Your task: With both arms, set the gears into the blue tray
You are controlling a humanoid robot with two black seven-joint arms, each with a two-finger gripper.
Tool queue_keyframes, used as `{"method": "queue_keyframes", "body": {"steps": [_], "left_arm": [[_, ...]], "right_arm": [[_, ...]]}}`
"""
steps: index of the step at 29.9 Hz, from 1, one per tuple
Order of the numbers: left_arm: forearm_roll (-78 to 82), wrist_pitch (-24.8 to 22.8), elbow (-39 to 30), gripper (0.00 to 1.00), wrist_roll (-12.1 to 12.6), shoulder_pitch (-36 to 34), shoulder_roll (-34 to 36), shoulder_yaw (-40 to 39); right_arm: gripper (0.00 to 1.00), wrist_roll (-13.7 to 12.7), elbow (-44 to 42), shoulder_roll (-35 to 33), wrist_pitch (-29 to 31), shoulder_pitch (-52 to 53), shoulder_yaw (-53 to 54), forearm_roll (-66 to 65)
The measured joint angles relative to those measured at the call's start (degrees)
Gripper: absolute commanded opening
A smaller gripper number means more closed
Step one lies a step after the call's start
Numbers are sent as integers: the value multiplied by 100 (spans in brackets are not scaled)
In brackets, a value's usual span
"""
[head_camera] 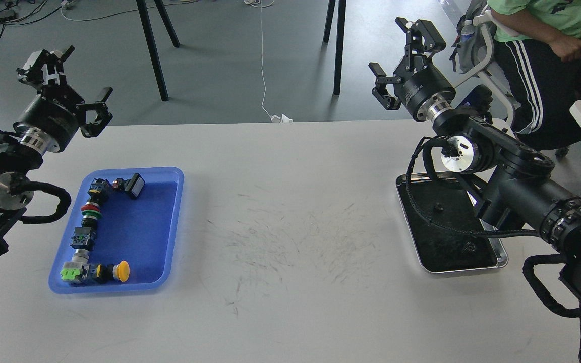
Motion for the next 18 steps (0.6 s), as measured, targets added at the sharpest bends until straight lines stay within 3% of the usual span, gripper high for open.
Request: {"method": "queue_keyframes", "body": {"steps": [18], "left_arm": [[30,0,-10,99,18,15,0,14]], "right_arm": [[99,0,21,-27,0,-9,-38,-8]]}}
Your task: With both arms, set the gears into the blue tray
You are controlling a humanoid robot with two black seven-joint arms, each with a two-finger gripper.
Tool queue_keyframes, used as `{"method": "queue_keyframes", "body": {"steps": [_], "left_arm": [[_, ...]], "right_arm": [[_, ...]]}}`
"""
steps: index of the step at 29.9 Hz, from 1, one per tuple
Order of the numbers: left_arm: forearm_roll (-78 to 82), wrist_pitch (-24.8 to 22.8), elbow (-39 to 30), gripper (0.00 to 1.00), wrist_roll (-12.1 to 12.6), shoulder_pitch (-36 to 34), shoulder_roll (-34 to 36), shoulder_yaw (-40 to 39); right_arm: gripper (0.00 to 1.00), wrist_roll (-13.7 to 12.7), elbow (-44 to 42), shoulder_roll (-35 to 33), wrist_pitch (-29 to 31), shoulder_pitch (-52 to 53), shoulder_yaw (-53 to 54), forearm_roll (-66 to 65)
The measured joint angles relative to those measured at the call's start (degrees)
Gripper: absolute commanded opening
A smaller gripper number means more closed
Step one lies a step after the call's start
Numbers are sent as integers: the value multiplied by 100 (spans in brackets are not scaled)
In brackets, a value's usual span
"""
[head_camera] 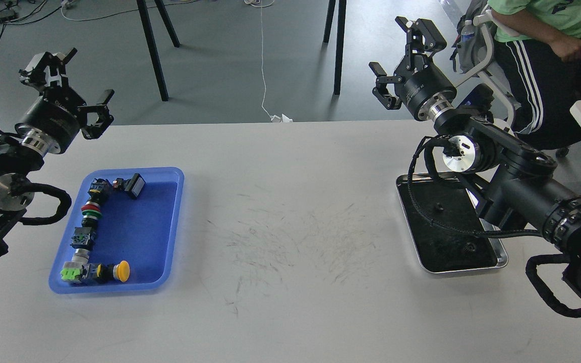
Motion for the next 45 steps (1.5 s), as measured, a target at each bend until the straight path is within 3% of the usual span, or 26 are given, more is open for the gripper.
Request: {"method": "queue_keyframes", "body": {"steps": [19,24,32,45], "left_arm": [[0,0,-7,99,9,-7,25,-4],[0,0,-2,99,10,-7,10,-4],[0,0,0,99,10,-49,-18,-4],[0,0,11,99,9,-60,-88,-12]], "right_arm": [[99,-36,16,-124,0,11,-109,-78],[99,-102,224,-370,1,138,-818,-86],[99,-221,1071,-1301,49,421,-1670,-208],[99,-207,2157,-2288,666,1850,-4382,-911]]}}
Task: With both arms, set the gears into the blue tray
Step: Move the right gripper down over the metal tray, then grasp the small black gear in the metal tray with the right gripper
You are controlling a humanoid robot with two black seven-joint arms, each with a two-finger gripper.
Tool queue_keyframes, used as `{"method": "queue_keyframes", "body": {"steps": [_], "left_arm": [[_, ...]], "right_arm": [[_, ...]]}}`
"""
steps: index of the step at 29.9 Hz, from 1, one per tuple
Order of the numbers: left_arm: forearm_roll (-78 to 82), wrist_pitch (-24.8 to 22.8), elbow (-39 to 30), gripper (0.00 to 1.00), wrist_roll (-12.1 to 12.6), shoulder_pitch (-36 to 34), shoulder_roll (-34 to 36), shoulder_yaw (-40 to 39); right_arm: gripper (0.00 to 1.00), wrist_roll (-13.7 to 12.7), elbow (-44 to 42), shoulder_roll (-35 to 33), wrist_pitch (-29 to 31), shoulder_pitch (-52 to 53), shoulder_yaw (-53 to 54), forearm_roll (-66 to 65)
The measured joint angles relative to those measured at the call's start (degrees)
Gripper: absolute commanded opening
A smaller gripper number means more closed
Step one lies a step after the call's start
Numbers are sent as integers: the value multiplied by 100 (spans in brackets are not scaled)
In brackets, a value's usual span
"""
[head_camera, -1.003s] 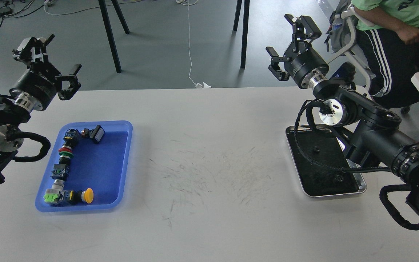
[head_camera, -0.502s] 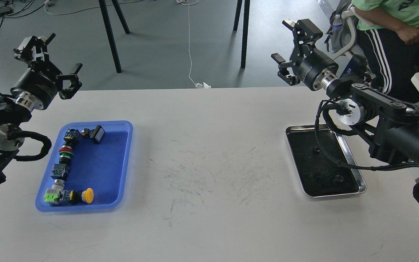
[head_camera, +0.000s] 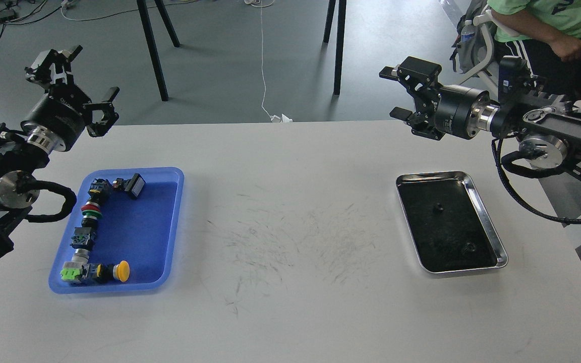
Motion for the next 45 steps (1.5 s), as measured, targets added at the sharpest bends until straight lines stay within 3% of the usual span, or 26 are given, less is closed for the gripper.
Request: {"method": "queue_keyframes", "body": {"steps": [7,23,36,45], "left_arm": [[0,0,6,99,-14,22,-45,-22],[0,0,32,99,-17,19,-71,-28],[0,0,31,99,-26,18,-71,-37],[0,0,31,99,-29,35,-71,-35]], "right_arm": [[99,300,-4,-346,562,332,-533,-767],[98,676,206,-674,606,693,-508,-4751],[96,706,211,-673,604,409,-552,-7296],[95,704,1,-617,604,-33,-567,-7833]]}}
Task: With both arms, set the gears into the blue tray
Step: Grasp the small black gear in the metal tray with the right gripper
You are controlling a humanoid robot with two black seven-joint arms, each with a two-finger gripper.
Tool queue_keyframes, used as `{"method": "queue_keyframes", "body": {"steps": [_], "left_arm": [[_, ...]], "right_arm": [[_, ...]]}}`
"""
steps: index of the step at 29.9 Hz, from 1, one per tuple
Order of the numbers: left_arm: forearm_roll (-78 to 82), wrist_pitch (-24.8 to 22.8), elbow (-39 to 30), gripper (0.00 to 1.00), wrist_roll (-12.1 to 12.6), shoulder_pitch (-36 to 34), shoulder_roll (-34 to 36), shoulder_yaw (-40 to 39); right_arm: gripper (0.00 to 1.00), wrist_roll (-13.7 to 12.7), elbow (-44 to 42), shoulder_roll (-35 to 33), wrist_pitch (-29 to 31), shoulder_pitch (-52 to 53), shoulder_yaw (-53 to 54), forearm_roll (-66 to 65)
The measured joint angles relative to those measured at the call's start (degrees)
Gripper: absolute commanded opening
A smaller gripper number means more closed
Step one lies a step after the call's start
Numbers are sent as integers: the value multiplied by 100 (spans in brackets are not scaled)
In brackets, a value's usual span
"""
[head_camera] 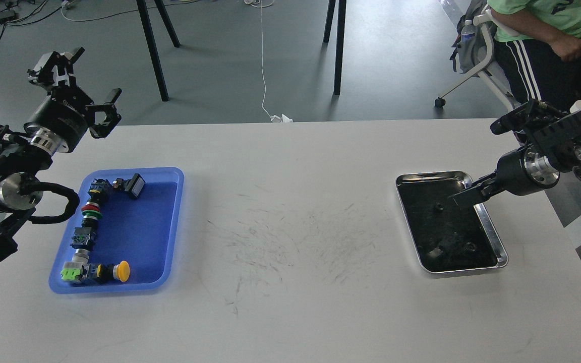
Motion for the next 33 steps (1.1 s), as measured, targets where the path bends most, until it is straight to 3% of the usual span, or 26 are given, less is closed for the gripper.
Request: {"method": "queue_keyframes", "body": {"steps": [11,16,33], "left_arm": [[0,0,-3,99,0,19,0,7],[0,0,-1,99,-13,40,-8,-8],[-31,0,1,99,-23,67,1,-18]], "right_arm": [[93,0,-587,612,0,-309,-17,-38],[84,0,-789,858,0,-360,-24,-46],[82,-1,-1342,1297,0,-403,-377,-39]]}}
